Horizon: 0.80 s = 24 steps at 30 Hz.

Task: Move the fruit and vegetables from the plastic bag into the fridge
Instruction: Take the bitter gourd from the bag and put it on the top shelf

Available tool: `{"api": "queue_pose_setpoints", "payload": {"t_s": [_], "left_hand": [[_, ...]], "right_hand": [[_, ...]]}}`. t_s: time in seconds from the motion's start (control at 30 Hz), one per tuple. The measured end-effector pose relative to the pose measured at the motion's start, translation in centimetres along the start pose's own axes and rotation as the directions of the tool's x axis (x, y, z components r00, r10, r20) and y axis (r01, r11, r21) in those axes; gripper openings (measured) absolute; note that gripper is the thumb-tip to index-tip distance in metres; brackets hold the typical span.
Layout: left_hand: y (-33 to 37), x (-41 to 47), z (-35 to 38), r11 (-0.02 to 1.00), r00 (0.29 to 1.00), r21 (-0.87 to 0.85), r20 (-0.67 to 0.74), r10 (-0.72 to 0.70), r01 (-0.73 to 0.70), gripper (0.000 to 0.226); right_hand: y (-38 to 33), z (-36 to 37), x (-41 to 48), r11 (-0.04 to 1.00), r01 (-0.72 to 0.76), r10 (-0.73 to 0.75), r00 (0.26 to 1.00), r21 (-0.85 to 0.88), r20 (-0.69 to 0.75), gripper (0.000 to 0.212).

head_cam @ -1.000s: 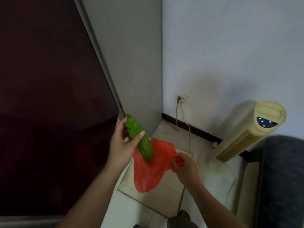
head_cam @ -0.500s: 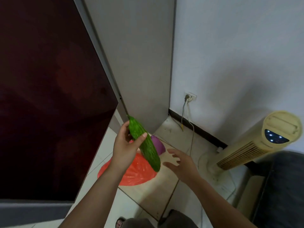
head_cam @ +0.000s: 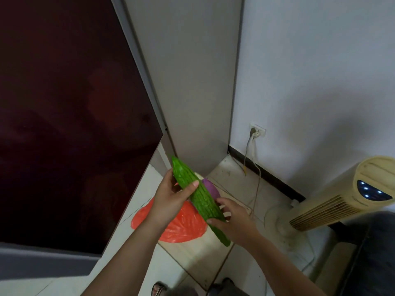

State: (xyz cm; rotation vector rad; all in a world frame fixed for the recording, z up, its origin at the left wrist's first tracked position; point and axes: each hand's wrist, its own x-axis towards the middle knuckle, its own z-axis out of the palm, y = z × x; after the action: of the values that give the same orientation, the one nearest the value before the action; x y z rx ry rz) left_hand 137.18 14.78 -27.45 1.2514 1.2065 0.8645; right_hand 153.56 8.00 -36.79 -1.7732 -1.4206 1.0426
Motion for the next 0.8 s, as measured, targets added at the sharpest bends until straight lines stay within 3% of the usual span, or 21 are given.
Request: {"api": "queue_pose_setpoints", "payload": {"t_s": [0.23,0.47,0.8], "left_hand": [[-2.0,-4.5,-3.6,0.994,0.996,0.068,-0.025,-0.082,0.083,0.035],[-2.7,-9.3,-8.6,0.996,0.997,0.053,-0.043,-0.065,0.068,0.026],[-3.6,-19.5,-20.4,0.998,0.999,0.062,-0.037,0.029,-0.026,0.028]], "right_hand": [[0.6,1.7,-1.6,0.996,0.084,-0.083,0.992,0.001,0.094,0.054],[-2.6,4.2,-4.5,0.982,0.184,-0.178,0.976,-0.042,0.124,0.060],[-10.1,16.1,-13.9,0.987,0.160,-0.159,0.983,-0.007,0.089,0.052]]}}
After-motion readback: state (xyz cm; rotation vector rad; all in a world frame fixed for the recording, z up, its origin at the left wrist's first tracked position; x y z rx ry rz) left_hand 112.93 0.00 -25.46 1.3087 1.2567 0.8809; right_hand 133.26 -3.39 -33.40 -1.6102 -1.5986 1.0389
